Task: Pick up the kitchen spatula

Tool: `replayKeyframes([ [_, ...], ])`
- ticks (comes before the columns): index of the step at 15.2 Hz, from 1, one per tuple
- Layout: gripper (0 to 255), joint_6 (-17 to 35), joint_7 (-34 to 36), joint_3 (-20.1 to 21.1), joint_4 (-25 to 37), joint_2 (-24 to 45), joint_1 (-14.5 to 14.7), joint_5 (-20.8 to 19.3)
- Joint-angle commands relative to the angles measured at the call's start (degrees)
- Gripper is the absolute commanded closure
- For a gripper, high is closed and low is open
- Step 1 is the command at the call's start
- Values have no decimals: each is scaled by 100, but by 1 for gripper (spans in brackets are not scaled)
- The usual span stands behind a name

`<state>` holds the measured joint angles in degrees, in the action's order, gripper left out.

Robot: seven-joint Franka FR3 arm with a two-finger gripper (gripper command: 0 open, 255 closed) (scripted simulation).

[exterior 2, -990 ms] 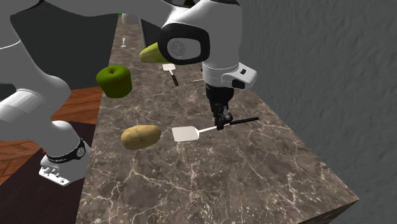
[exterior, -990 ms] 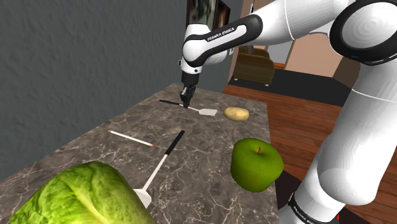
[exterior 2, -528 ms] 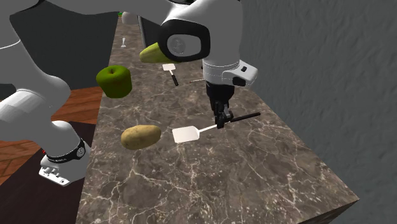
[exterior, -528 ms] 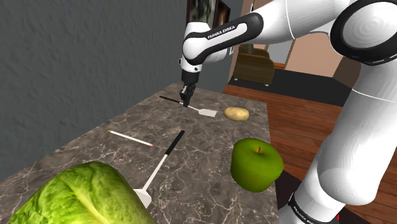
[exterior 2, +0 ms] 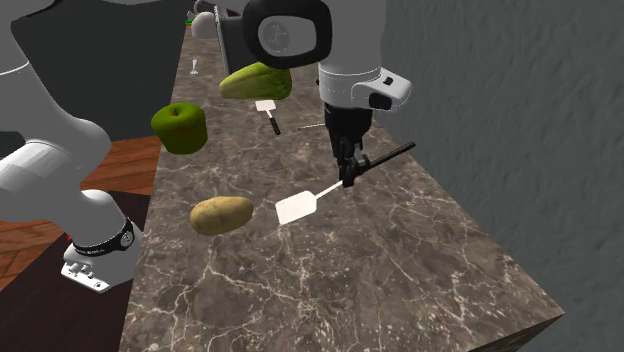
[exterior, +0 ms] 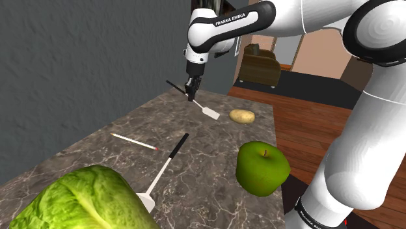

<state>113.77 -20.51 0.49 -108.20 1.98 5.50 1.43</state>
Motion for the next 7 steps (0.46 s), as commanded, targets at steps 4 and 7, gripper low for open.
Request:
replayKeyframes([
  [4,255,-377,17,3,323,-52,4,-4],
  [7,255,-464,19,3,402,-59,3,-5],
])
